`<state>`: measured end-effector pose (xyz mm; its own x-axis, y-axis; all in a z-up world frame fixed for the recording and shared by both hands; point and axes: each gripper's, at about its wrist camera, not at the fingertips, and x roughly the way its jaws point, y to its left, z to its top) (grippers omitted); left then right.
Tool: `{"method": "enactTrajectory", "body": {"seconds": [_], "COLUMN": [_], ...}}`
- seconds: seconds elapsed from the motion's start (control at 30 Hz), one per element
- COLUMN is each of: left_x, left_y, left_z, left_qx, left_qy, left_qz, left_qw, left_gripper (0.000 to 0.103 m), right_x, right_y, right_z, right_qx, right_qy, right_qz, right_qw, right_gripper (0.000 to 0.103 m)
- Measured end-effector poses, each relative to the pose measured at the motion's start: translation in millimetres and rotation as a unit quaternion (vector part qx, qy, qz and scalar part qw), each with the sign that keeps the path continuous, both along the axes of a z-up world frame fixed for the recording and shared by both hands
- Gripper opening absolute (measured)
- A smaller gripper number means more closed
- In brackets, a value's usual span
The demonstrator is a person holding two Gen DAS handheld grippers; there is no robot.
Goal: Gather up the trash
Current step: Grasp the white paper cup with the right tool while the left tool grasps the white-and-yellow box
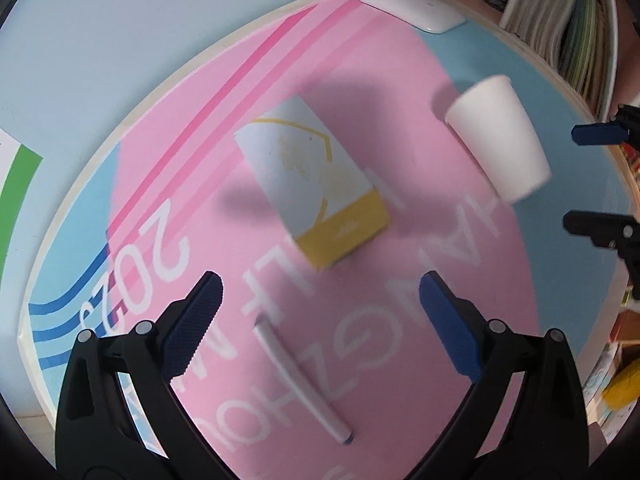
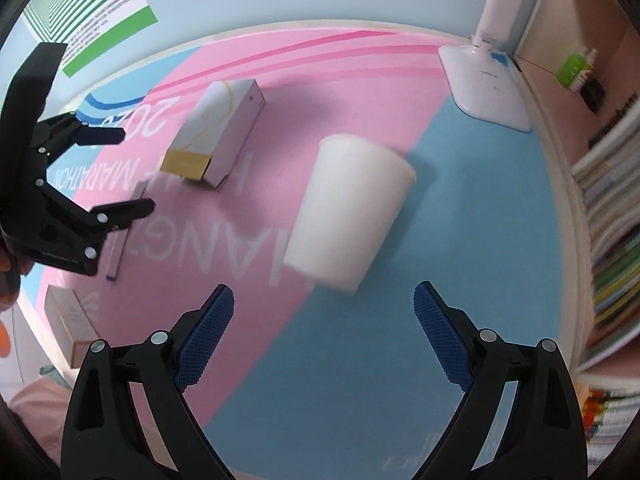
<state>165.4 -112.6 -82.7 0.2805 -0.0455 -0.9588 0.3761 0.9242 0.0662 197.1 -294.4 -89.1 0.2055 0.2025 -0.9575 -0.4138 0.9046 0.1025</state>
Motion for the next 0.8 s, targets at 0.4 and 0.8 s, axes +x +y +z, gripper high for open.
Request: {"method": "enactTrajectory", "body": {"seconds": [0.4, 0.8], "left_x": [47.9, 72.1], "left_y": [-8.9, -1.5], "left_z": [-27.2, -43.9], "left_qx": [0.006, -0.015], "left_qy": [0.027, 0.050], "left_qz": [0.044, 0.065], "left_qw": [0.9986, 0.9965], "left_gripper": [0.094, 0.067], "right_x": [43.9, 58.7], "right_y": [3.4, 2.8], "right_z": [-32.7, -48.4], "right_qx": [0.000, 0.022], "right_qy": [0.039, 0.071], "right_qz": [0.002, 0.000], "right_qw": [0.999, 0.997], "right_gripper": [0.089, 0.066]}}
